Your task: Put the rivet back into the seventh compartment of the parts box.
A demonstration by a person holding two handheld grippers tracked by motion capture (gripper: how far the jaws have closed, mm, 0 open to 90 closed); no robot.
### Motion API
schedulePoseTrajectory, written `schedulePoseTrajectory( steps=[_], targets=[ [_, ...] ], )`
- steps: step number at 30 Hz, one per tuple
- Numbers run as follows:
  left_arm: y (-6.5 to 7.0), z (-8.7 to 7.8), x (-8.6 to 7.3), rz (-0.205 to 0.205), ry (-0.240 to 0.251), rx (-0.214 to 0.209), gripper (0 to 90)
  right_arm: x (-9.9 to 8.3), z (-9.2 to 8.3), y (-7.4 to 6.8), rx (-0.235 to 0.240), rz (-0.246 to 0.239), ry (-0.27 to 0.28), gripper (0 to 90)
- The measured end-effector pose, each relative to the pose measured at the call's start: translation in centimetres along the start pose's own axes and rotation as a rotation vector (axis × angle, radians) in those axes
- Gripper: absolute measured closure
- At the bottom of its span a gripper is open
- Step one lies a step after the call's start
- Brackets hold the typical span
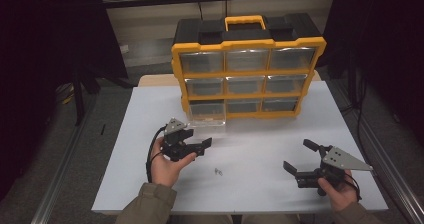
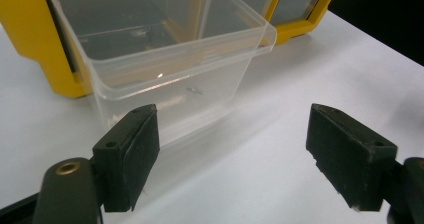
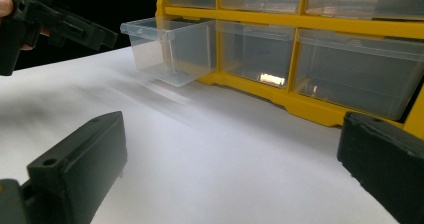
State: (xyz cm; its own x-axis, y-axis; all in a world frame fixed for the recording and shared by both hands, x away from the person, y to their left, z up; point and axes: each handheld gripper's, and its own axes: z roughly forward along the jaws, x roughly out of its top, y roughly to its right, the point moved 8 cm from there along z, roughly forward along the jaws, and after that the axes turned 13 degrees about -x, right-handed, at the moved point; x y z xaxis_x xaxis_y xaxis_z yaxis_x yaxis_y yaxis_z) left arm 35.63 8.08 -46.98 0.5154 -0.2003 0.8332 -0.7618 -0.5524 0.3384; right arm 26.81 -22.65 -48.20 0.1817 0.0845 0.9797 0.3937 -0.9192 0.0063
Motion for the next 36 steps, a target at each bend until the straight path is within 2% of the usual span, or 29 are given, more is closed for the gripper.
schedulePoseTrajectory(
  steps=[7, 11, 15, 18, 20, 28, 29, 31, 36],
  targets=[
    [-0.1, -0.2, -0.9, 0.001, -0.017, -0.002, 20.4, 0.0, 0.0, 0.0, -0.001, 0.003, -0.002, 0.0],
    [0.0, -0.3, -1.3, 0.020, -0.029, -0.005, 19.3, 0.0, 0.0, -0.1, 0.003, 0.003, 0.003, 0.0],
    [0.5, -0.1, -1.6, 0.047, -0.038, -0.031, 17.3, 0.0, 0.0, -0.1, 0.001, 0.004, 0.001, 0.0],
    [0.8, 0.0, -1.7, 0.059, -0.051, -0.036, 16.3, 0.0, 0.0, -0.1, 0.002, 0.005, 0.001, 0.0],
    [0.7, -0.1, -1.9, 0.059, -0.056, -0.028, 16.0, 0.0, 0.0, -0.1, 0.003, 0.005, 0.001, 0.0],
    [0.9, 0.1, -2.6, 0.059, -0.078, -0.043, 16.0, 0.0, -0.1, -0.1, 0.003, 0.006, 0.001, 0.0],
    [0.9, 0.1, -2.7, 0.058, -0.083, -0.031, 15.9, 0.0, -0.1, -0.1, 0.004, 0.006, 0.001, 0.0],
    [1.0, 0.2, -2.9, 0.057, -0.084, -0.050, 16.0, 0.0, -0.1, -0.1, 0.004, 0.006, 0.001, 0.0],
    [1.2, 0.2, -3.5, 0.064, -0.109, -0.050, 16.7, 0.0, -0.1, -0.1, 0.004, 0.006, 0.001, 0.0]
  ],
)
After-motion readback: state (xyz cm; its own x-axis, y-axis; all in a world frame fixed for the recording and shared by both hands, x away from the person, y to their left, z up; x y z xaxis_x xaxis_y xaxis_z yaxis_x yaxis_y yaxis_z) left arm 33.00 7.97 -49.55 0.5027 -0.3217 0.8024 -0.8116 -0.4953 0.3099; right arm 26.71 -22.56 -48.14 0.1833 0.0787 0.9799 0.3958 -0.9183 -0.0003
